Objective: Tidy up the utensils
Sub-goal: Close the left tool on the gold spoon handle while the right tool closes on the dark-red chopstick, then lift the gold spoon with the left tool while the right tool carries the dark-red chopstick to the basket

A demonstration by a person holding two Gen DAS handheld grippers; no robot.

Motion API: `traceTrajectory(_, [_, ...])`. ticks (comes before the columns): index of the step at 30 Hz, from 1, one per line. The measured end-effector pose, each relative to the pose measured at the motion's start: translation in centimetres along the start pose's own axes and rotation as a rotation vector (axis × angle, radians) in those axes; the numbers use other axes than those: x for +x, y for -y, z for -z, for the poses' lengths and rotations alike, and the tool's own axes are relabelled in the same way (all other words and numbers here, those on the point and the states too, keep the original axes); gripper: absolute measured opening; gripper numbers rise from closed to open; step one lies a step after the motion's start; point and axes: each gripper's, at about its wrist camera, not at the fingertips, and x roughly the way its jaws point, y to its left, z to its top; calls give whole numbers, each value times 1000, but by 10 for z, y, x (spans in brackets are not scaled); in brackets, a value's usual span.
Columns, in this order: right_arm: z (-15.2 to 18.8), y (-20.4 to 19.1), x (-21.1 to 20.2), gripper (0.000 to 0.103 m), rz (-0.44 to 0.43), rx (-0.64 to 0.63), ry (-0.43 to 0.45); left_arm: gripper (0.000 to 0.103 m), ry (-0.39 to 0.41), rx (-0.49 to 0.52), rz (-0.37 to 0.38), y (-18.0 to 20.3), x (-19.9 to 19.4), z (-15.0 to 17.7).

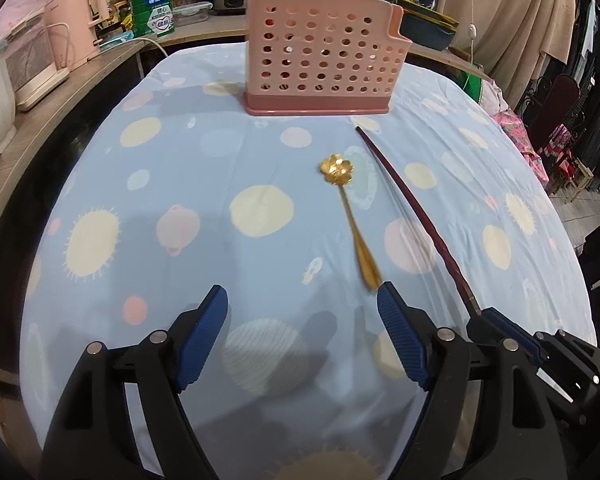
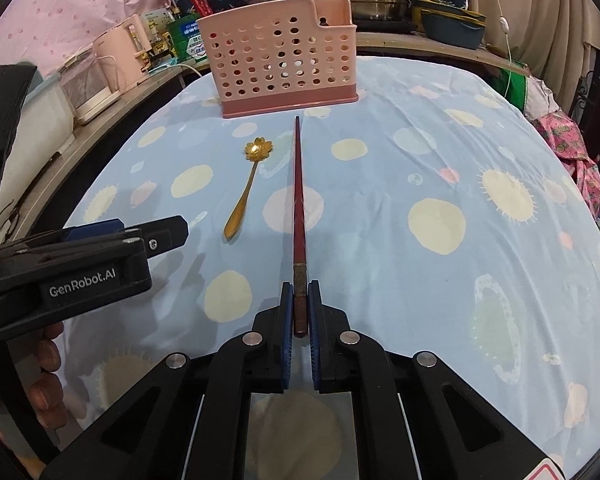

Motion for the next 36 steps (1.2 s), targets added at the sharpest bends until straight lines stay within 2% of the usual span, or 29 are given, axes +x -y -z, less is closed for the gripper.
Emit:
traceTrajectory(2, [-3, 4, -2, 7, 1, 17, 7, 74, -10, -4, 34, 6, 5, -5])
traceTrajectory(8, [-5, 10, -4, 7, 2, 38, 14, 71, -37, 13, 34, 20, 27, -9])
traceTrajectory(9, [-5, 10, -4, 7, 1, 42, 14, 64, -43, 15, 37, 22, 30, -9])
traceTrajectory(13, [-4, 12, -4, 7, -3, 50, 14, 51, -40, 42, 17, 26, 32, -5])
traceTrajectory(15, [-4, 12, -3, 7, -5, 52, 11, 35, -35, 55, 15, 27, 32, -4])
traceTrajectory(16, [-3, 13, -2, 7, -7, 54, 9, 31, -35, 56, 20, 27, 31, -3])
traceTrajectory(18, [-3, 13, 0, 7, -13, 58, 3, 13, -37, 54, 33, 26, 30, -3])
traceTrajectory(19, [-3, 13, 0, 7, -14, 59, 2, 11, -39, 50, 42, 25, 30, -4])
traceTrajectory(24, [-2, 13, -2, 7, -18, 55, 7, 11, -19, 24, 65, 17, 18, -4])
traceTrajectory(36, [-9, 5, -22, 7, -52, 33, 48, 11, 125, -32, 28, -4, -35, -24])
